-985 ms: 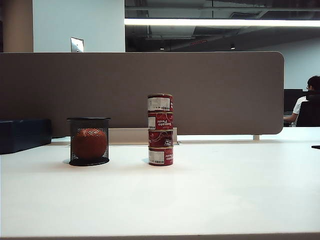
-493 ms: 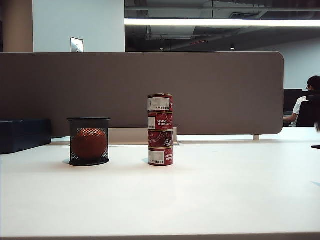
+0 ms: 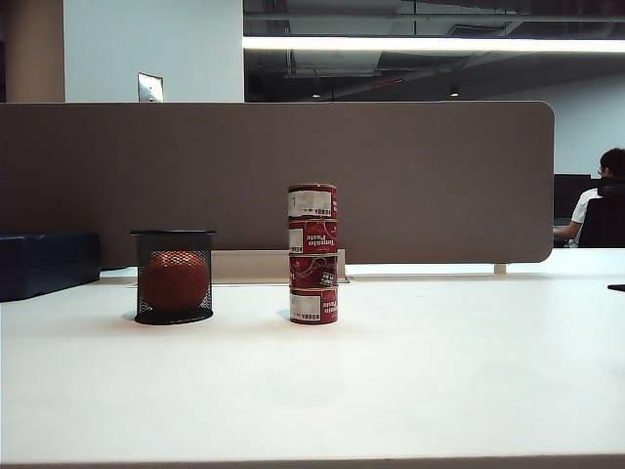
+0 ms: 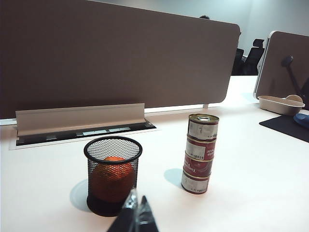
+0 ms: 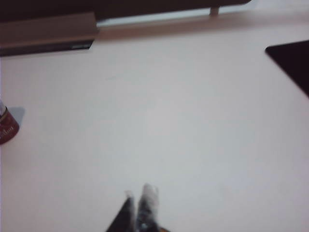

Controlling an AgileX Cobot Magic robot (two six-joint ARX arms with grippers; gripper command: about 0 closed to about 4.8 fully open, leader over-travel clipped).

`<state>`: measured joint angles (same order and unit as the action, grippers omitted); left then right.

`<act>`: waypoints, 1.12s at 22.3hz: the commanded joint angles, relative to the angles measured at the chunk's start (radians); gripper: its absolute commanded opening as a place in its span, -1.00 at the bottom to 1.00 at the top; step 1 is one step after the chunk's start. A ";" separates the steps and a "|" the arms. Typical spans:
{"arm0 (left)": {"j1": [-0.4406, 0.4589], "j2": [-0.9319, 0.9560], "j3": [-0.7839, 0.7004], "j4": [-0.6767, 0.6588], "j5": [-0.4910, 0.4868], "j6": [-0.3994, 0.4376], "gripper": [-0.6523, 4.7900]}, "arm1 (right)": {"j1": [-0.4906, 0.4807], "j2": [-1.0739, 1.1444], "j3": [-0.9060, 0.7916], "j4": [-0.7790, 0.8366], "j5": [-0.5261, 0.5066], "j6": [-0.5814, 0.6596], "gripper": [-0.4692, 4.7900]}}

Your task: Take a can of tomato sauce from the stacked ones and place it on the table.

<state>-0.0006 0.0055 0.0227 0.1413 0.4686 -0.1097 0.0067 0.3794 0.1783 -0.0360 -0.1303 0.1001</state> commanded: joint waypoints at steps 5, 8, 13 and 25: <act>0.002 0.001 0.004 0.010 -0.015 0.008 -0.78 | 0.002 -0.245 -0.059 -0.077 0.005 0.000 -0.85; 0.002 0.001 0.004 0.011 -0.072 0.009 -0.78 | 0.002 -0.333 -0.085 -0.095 0.005 0.000 -0.85; 0.002 0.001 0.003 0.010 -0.203 0.127 -0.78 | 0.003 -0.382 -0.127 -0.103 -0.003 0.000 -0.85; 0.002 0.001 -0.012 -0.062 -0.369 0.163 -0.78 | 0.002 -0.383 -0.148 -0.090 0.010 -0.101 -0.86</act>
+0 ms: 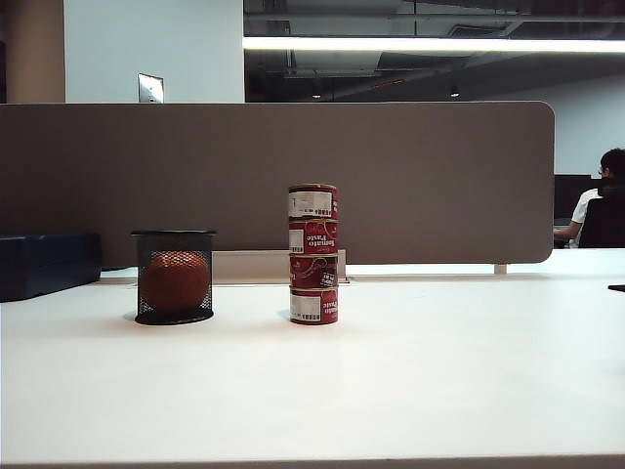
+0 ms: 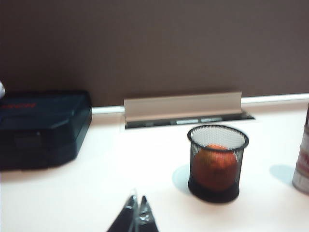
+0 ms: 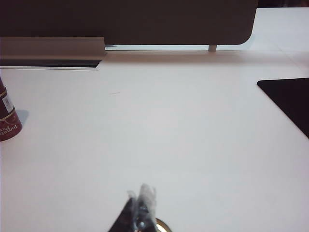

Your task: Take a can of tomato sauce from the stacked ones and place it on the table.

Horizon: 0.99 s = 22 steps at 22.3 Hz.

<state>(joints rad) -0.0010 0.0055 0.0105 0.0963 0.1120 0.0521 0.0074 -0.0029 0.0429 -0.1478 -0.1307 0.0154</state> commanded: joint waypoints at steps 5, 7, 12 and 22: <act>0.003 0.001 0.000 -0.022 -0.012 0.000 -0.78 | 0.001 0.000 -0.037 0.019 0.063 -0.016 -0.86; 0.003 0.001 0.000 -0.022 -0.011 0.000 -0.78 | 0.001 0.000 -0.037 0.028 0.072 -0.016 -0.86; 0.003 0.001 0.000 -0.022 -0.011 0.000 -0.78 | 0.001 0.000 -0.037 0.040 0.073 -0.016 -0.85; 0.003 0.001 0.000 -0.022 -0.011 0.000 -0.78 | 0.001 0.000 -0.037 0.040 0.072 -0.016 -0.85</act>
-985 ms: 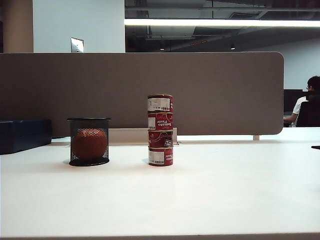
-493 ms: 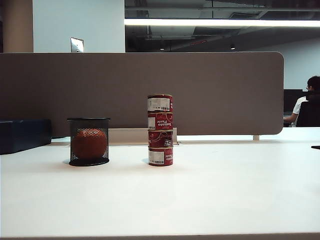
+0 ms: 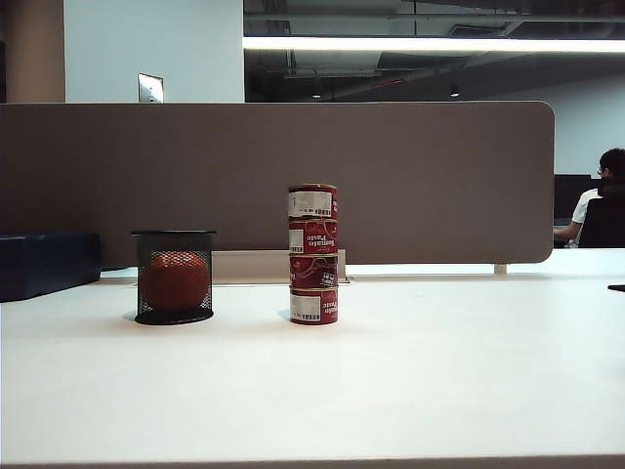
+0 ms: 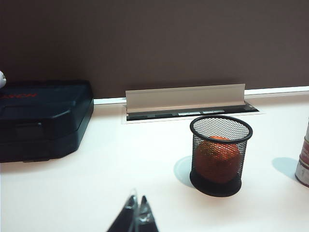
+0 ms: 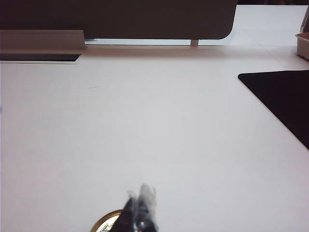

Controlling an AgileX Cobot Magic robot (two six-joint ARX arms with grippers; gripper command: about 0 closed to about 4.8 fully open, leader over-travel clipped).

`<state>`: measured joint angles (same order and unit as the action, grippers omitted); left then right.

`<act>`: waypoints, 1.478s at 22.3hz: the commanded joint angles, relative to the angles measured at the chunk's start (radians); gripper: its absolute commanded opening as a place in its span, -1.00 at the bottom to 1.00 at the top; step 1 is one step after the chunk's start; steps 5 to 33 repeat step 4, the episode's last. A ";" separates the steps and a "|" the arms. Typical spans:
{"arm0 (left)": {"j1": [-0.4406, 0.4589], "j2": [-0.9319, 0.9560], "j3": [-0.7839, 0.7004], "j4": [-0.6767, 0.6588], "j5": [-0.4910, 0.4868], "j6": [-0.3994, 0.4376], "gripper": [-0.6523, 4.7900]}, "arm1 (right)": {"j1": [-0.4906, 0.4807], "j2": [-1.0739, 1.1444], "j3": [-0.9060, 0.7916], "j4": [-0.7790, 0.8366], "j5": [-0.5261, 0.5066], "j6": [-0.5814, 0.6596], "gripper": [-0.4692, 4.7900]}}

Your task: Take a can of tomato sauce from the stacked ones and place it on the table.

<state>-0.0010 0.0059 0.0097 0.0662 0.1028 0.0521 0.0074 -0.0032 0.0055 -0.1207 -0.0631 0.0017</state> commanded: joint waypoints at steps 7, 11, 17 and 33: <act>0.003 0.000 0.001 0.008 -0.002 0.000 -0.78 | 0.000 0.000 0.001 0.012 0.005 -0.002 -0.85; 0.003 0.000 0.001 0.008 -0.002 0.000 -0.78 | 0.000 0.000 0.001 0.012 0.005 -0.002 -0.85; 0.003 0.000 0.001 0.008 -0.002 0.000 -0.78 | 0.000 0.000 0.001 0.012 0.005 -0.002 -0.85; 0.003 0.000 0.001 0.008 -0.002 0.000 -0.78 | 0.000 0.000 0.001 0.012 0.005 -0.002 -0.85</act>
